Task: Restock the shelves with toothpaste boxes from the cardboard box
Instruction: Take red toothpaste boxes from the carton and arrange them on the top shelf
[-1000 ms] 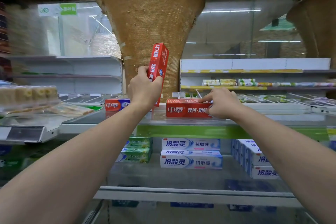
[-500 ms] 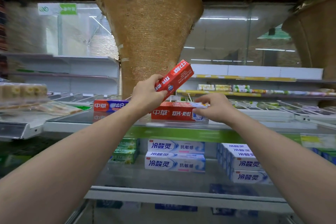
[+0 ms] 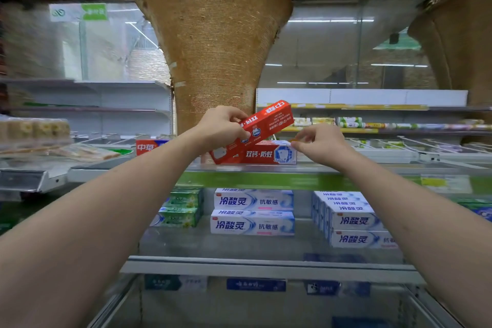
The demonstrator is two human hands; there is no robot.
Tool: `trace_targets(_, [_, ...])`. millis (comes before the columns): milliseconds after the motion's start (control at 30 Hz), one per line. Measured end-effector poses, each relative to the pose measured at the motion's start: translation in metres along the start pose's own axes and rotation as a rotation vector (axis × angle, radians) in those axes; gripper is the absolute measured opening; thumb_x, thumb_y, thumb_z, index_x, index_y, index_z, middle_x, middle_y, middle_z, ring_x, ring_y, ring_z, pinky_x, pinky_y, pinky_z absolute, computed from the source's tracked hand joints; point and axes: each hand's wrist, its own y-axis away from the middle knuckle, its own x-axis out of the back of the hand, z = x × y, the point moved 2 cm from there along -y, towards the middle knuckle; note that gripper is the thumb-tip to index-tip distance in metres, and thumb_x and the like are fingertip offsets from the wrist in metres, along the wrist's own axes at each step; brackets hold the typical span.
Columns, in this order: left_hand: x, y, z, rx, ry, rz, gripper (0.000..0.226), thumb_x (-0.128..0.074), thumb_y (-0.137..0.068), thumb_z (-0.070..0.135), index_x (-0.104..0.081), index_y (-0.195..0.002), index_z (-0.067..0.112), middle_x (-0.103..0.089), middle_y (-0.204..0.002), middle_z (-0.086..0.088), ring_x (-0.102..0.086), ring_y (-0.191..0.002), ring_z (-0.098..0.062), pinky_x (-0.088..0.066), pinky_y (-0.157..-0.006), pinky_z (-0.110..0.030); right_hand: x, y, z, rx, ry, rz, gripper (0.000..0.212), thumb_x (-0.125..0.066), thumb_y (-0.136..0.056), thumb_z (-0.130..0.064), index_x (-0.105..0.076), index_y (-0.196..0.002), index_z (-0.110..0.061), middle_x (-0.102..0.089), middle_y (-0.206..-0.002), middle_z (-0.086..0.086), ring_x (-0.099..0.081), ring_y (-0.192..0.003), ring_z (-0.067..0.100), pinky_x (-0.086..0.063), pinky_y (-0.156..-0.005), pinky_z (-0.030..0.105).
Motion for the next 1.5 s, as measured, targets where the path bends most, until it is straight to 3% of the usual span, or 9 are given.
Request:
trace_targets(200, [0.007,-0.003,0.012,-0.021,-0.089,0.199,0.038,-0.08,-0.078,0.029,-0.064,-0.111,0.02,-0.069,-0.099,0.003,-0.069,-0.086,-0.012,-0.062,-0.075,-0.035,0.002,0.0,-0.001,0.013,-0.009,0.051,0.029,-0.068,-0.087,-0.046,-0.075,-0.101,-0.022,-0.07,-0.093,-0.003,-0.063,-0.089,0.016,-0.054,-0.079,0.035])
trace_targets(367, [0.0,-0.009,0.0,0.193,0.434,0.324,0.058,-0.087,-0.065,0.035,-0.055,-0.109,0.016,-0.07,-0.103,-0.004,-0.074,-0.083,-0.02,-0.064,-0.066,-0.041,0.0,0.002,-0.007,0.027,-0.072,0.072,0.027,-0.068,-0.088,-0.042,-0.076,-0.1,-0.02,-0.069,-0.09,-0.003,-0.063,-0.089,0.016,-0.055,-0.082,0.039])
trace_targets(500, [-0.01,-0.014,-0.016,0.301,0.597,0.366,0.082,-0.088,-0.047,0.034,-0.047,-0.115,0.016,-0.068,-0.106,-0.01,-0.074,-0.084,-0.024,-0.063,-0.069,-0.044,-0.002,0.003,-0.013,0.034,-0.063,0.08,0.026,-0.067,-0.088,-0.043,-0.076,-0.098,-0.022,-0.07,-0.089,-0.004,-0.064,-0.088,0.015,-0.055,-0.081,0.038])
trace_targets(700, [-0.015,-0.001,-0.021,0.324,0.32,0.435,0.061,-0.074,-0.063,0.03,-0.039,-0.111,0.015,-0.054,-0.1,-0.009,-0.067,-0.094,-0.034,-0.062,-0.073,-0.049,-0.003,0.002,-0.015,0.03,-0.053,0.084,0.024,-0.065,-0.089,-0.043,-0.076,-0.099,-0.023,-0.068,-0.09,-0.006,-0.062,-0.089,0.014,-0.049,-0.075,0.03])
trace_targets(867, [-0.011,0.005,-0.023,0.247,0.151,0.359,0.023,-0.066,-0.081,0.021,-0.057,-0.102,0.019,-0.061,-0.105,-0.005,-0.067,-0.096,-0.028,-0.063,-0.073,-0.044,-0.007,0.001,-0.017,0.03,-0.058,0.08,0.025,-0.066,-0.09,-0.042,-0.076,-0.1,-0.021,-0.069,-0.091,-0.004,-0.062,-0.09,0.015,-0.053,-0.079,0.033])
trace_targets(1033, [0.003,-0.003,-0.024,0.097,-0.262,0.171,0.035,-0.057,-0.095,0.011,-0.068,-0.123,0.029,-0.06,-0.119,-0.005,-0.059,-0.099,-0.019,-0.058,-0.067,-0.03,-0.01,0.001,-0.019,0.031,-0.061,0.081,0.023,-0.065,-0.091,-0.04,-0.075,-0.1,-0.021,-0.068,-0.09,-0.004,-0.062,-0.088,0.015,-0.051,-0.074,0.031])
trace_targets(1200, [0.009,-0.01,-0.025,-0.127,-0.705,0.115,0.041,-0.08,-0.079,0.038,-0.056,-0.111,0.033,-0.048,-0.128,0.002,-0.046,-0.121,-0.026,-0.047,-0.099,-0.051,-0.012,0.002,-0.016,0.018,-0.052,0.06,0.022,-0.066,-0.089,-0.041,-0.075,-0.098,-0.022,-0.068,-0.088,-0.005,-0.062,-0.086,0.013,-0.045,-0.069,0.028])
trace_targets(1333, [0.002,-0.011,-0.023,-0.279,-0.733,0.033,0.038,-0.076,-0.085,0.037,-0.057,-0.118,0.035,-0.061,-0.121,0.008,-0.054,-0.118,-0.02,-0.032,-0.111,-0.057,-0.009,0.002,-0.013,0.007,-0.038,0.05,0.023,-0.067,-0.088,-0.043,-0.075,-0.096,-0.023,-0.07,-0.089,-0.004,-0.064,-0.087,0.015,-0.053,-0.073,0.034])
trace_targets(1500, [-0.014,-0.007,-0.016,-0.269,-0.646,0.059,0.04,-0.067,-0.092,0.048,-0.059,-0.127,0.032,-0.061,-0.12,0.003,-0.054,-0.113,-0.023,-0.045,-0.097,-0.048,-0.004,0.004,-0.005,-0.021,-0.035,0.052,0.021,-0.065,-0.09,-0.039,-0.075,-0.099,-0.022,-0.07,-0.095,-0.003,-0.063,-0.092,0.016,-0.049,-0.073,0.031])
